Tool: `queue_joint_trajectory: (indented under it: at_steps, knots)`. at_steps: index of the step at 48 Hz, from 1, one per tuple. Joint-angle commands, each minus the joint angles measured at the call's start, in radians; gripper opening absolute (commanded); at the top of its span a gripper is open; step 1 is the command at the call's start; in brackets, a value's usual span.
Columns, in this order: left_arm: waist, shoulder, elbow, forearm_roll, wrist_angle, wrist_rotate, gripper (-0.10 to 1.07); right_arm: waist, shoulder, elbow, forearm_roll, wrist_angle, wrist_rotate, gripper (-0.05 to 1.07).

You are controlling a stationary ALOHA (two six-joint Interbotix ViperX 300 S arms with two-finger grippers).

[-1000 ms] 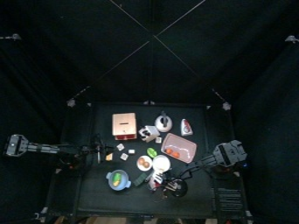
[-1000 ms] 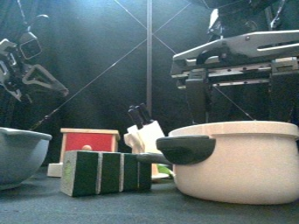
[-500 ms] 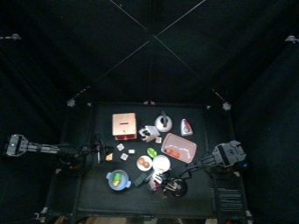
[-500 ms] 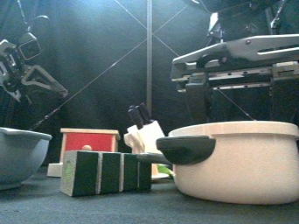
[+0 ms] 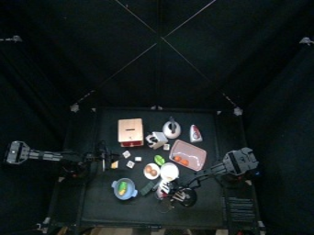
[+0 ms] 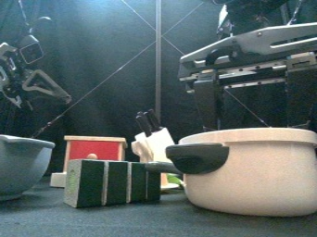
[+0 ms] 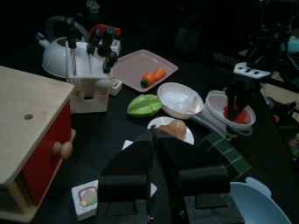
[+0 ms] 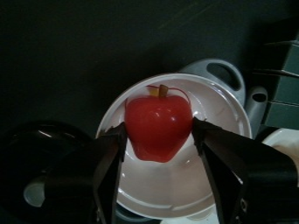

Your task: Place apple half in pot

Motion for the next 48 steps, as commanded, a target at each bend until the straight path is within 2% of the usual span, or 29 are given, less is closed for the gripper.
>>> queue_joint_trajectory:
  at_steps: [1,23,35,48]
  knots:
    - [0.002,0.002,-0.011,0.002,-0.003,0.002,0.50,-0.003,-0.017,-0.025,0.005,0.000,-0.002,0.77]
    - [0.002,0.002,-0.011,0.002,-0.003,0.003,0.50,-0.040,0.006,-0.035,0.049,0.028,0.006,0.89]
    - [0.005,0.002,-0.006,0.002,-0.003,0.003,0.50,-0.071,0.020,-0.046,0.078,0.046,0.015,1.03]
    - [0.011,0.002,-0.003,0.002,-0.002,0.003,0.50,-0.100,0.005,-0.064,0.098,0.084,0.018,1.04]
